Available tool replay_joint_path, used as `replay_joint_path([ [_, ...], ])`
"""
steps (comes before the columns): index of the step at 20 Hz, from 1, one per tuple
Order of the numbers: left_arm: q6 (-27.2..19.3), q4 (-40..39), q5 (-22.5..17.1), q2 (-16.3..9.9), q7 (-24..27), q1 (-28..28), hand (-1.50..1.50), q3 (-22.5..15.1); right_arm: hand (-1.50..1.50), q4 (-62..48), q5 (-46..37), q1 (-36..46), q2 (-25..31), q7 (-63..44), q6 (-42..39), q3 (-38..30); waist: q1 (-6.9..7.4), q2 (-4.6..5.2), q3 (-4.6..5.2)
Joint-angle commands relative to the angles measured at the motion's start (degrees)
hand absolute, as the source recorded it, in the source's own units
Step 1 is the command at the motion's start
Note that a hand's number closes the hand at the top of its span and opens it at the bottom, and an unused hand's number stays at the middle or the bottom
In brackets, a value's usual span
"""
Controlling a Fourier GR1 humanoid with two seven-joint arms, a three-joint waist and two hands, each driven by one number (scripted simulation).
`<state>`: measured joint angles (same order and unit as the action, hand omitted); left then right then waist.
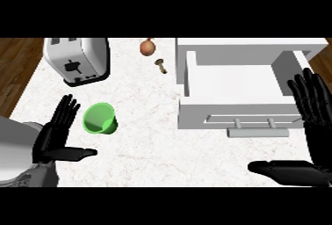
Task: Pick up the cup, place it into the drawer and close the drawer
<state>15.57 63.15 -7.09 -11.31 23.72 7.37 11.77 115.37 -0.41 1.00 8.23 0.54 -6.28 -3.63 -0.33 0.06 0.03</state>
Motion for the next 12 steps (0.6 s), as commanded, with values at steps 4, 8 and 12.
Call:
replay_joint_path([
  [4,2.0,-25.6,3.2,-3.6,15.1,9.3,-1.50,3.5,-1.50,-0.3,-0.6,1.6,-0.6,-0.7,-0.4,0.6,-0.29,0.13,0.04],
  [8,0.6,-34.2,4.1,-2.5,19.4,14.3,-1.50,3.8,-1.50,-1.3,2.6,3.2,1.8,-1.9,-3.0,-2.9,-0.25,0.11,0.03],
  [12,2.2,-44.0,6.5,-3.9,29.4,15.6,-1.50,3.8,-1.50,-4.3,0.8,3.6,0.4,0.7,-1.8,-2.7,-0.57,0.30,0.09],
])
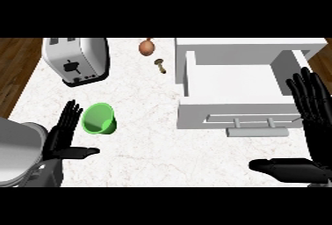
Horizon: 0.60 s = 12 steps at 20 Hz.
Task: Pick up the cup, place it into the drawer and close the drawer
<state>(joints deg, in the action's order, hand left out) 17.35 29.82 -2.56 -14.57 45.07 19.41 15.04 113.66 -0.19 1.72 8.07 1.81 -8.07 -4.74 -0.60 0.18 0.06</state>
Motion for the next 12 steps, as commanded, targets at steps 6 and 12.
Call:
replay_joint_path([
  [6,-1.3,-17.3,2.3,-1.3,12.1,7.9,-1.50,1.8,-1.50,-1.8,2.7,1.6,1.2,1.0,-2.4,-2.2,-0.75,0.32,0.11],
  [12,-1.3,-19.3,2.7,-0.4,13.5,8.9,-1.50,1.8,-1.50,-3.6,0.1,1.7,-0.1,2.0,-1.4,-0.7,-0.70,0.39,0.12],
])
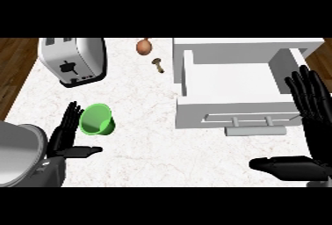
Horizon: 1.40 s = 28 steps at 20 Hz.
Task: Pick up the cup, place it into the drawer and close the drawer
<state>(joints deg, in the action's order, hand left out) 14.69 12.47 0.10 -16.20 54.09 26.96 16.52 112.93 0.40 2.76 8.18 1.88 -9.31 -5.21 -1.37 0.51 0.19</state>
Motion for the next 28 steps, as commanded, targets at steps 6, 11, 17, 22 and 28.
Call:
replay_joint_path([
  [6,5.2,-3.4,0.0,-1.6,4.1,2.5,-1.50,0.8,-1.50,0.7,0.9,2.1,0.5,-2.1,-0.2,-0.7,-0.35,0.14,0.05],
  [11,4.8,-3.5,0.8,-0.3,6.5,2.0,-1.50,0.3,-1.50,-0.5,-0.4,0.2,-0.5,0.2,-0.4,0.7,-0.46,0.23,0.05],
  [17,8.8,-2.8,0.1,2.2,6.6,2.8,-1.50,0.4,-1.50,-2.5,0.1,3.7,0.7,-1.9,-0.4,-0.7,-0.34,0.29,0.07],
  [22,13.5,-2.1,-1.1,0.9,5.5,3.8,-1.50,1.1,-1.50,-1.3,1.2,2.3,0.4,-1.3,-1.1,-0.7,-0.81,0.27,0.10],
  [28,19.1,-0.6,-1.4,3.7,4.7,4.2,1.50,0.1,-1.50,-1.9,0.6,0.0,0.0,-0.5,-1.4,0.0,-0.64,0.13,0.06],
])
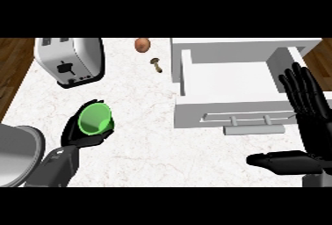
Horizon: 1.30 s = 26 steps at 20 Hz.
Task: Pick up the cup, place it into the drawer and close the drawer
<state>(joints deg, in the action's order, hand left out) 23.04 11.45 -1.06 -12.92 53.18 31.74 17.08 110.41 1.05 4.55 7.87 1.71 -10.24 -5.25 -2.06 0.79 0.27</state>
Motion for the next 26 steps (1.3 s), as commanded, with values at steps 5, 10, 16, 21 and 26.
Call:
replay_joint_path([
  [5,13.0,1.4,-1.3,3.1,4.9,0.1,1.50,-0.4,-1.50,-1.7,-0.7,1.3,-0.4,0.1,0.6,0.1,0.61,-0.11,-0.05],
  [10,9.9,3.5,-3.6,2.4,9.1,-2.0,1.50,1.9,-1.50,-2.3,-1.2,1.3,0.6,1.0,0.3,-0.8,0.70,-0.05,-0.04],
  [16,1.7,5.6,-7.5,1.7,12.1,-4.5,1.50,6.5,-1.50,-1.9,-0.3,2.3,0.8,-1.0,0.4,-1.4,1.16,-0.19,-0.08],
  [21,3.9,9.5,-8.1,2.1,10.7,-2.9,1.50,5.6,-1.50,1.7,0.5,0.8,1.1,-3.2,0.0,-1.4,1.36,-0.65,-0.17],
  [26,1.9,16.1,-7.1,3.7,9.1,-1.4,1.50,2.7,-1.50,-0.7,-1.4,0.1,-0.1,-0.9,0.9,-0.7,1.98,-0.88,-0.27],
])
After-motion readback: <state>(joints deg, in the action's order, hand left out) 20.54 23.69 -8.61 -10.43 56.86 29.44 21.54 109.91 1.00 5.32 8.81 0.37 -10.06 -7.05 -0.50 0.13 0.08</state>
